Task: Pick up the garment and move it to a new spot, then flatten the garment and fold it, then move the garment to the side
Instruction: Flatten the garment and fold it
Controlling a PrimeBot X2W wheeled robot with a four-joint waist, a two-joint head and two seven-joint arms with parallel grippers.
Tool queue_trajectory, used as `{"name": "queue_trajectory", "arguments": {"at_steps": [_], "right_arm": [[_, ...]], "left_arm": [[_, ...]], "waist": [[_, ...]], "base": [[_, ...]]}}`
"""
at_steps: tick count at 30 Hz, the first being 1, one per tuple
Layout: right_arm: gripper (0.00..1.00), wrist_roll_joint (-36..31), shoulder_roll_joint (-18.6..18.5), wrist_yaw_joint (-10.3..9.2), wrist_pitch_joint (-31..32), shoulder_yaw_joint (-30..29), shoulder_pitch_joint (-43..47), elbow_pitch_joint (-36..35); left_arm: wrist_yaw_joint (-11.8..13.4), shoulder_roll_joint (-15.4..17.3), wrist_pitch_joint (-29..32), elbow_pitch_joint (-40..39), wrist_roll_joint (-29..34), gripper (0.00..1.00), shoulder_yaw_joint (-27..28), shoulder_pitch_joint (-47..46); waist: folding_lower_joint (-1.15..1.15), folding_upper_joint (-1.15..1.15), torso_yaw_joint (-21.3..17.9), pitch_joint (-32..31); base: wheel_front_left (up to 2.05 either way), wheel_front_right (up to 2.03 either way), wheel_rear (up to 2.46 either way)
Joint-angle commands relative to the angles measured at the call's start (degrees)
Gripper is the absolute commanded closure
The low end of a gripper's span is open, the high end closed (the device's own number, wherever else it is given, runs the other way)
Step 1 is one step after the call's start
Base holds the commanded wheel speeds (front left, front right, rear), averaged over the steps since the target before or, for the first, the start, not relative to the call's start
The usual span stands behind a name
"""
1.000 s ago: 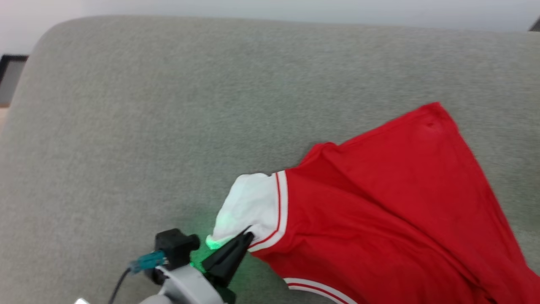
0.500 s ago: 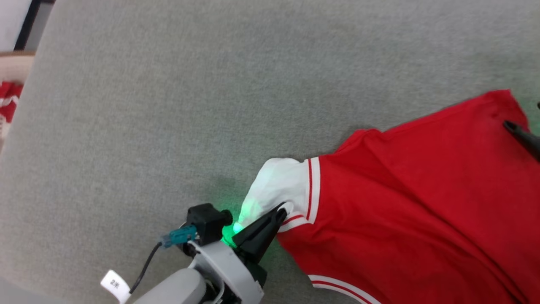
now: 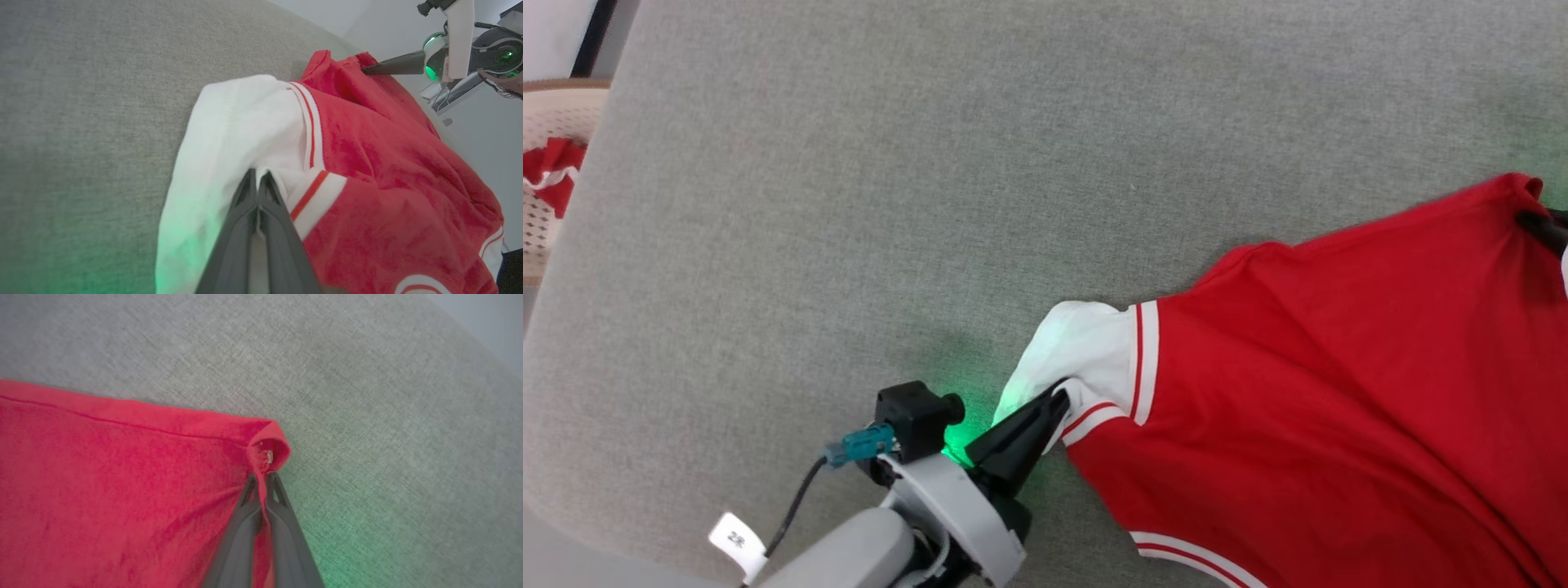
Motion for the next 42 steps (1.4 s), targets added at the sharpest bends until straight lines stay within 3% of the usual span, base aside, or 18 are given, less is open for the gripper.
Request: {"name": "queue_trajectory", "arguments": {"at_steps": [1,7,14,21,25,29,34,39,42], "right_arm": [[1.0,0.54,0.41,-0.1,-2.08,0.51,-0.48,2.06],[1.0,2.14,1.22,-0.09,-9.04,-3.19,-5.33,6.17],[1.0,-0.65,5.16,-0.09,-16.76,-9.54,-16.85,13.84],[1.0,-3.32,10.96,-0.11,-26.73,-15.68,-30.4,21.66],[1.0,-6.38,13.33,-0.16,-33.36,-18.23,-38.38,27.52],[1.0,-7.83,15.03,-0.17,-37.94,-20.65,-44.24,32.72],[1.0,-8.14,16.06,-0.16,-39.0,-18.02,-43.16,36.52],[1.0,-5.61,16.74,-0.14,-38.5,-13.24,-34.92,37.22],[1.0,-2.34,15.25,-0.14,-37.86,-10.24,-27.76,34.7]], "left_arm": [[0.18,1.46,0.05,0.73,0.42,1.0,-0.63,-0.81],[0.18,5.53,0.03,3.23,-1.05,1.0,-1.57,-10.51],[0.18,8.17,4.12,8.46,-9.72,1.0,1.71,-29.36],[0.19,7.77,6.97,19.28,-11.44,1.0,4.7,-48.63],[0.24,6.4,4.52,27.43,-10.96,1.0,8.2,-60.51],[0.25,4.03,1.48,30.14,-13.19,1.0,11.88,-68.37],[0.24,2.45,0.62,28.64,-16.98,1.0,11.49,-66.36],[0.2,3.53,0.2,22.97,-21.49,1.0,8.77,-55.02],[0.19,4.13,-0.02,17.36,-24.17,1.0,8.55,-45.5]], "waist": [[0.0,0.0,-0.54,-0.58],[0.0,0.0,-1.84,-0.29],[0.0,0.0,-5.1,2.11],[0.0,0.0,-8.55,3.38],[0.0,0.0,-10.39,3.81],[0.0,0.0,-10.89,3.43],[0.0,0.0,-10.93,2.5],[0.0,0.0,-11.32,1.42],[0.0,0.0,-10.82,0.75]], "base": [[0.0,0.0,0.0],[0.0,0.0,0.0],[0.0,0.0,0.0],[0.0,0.0,0.0],[0.0,0.0,0.0],[0.0,0.0,0.0],[0.0,0.0,0.0],[0.0,0.0,0.0],[0.0,0.0,0.0]]}}
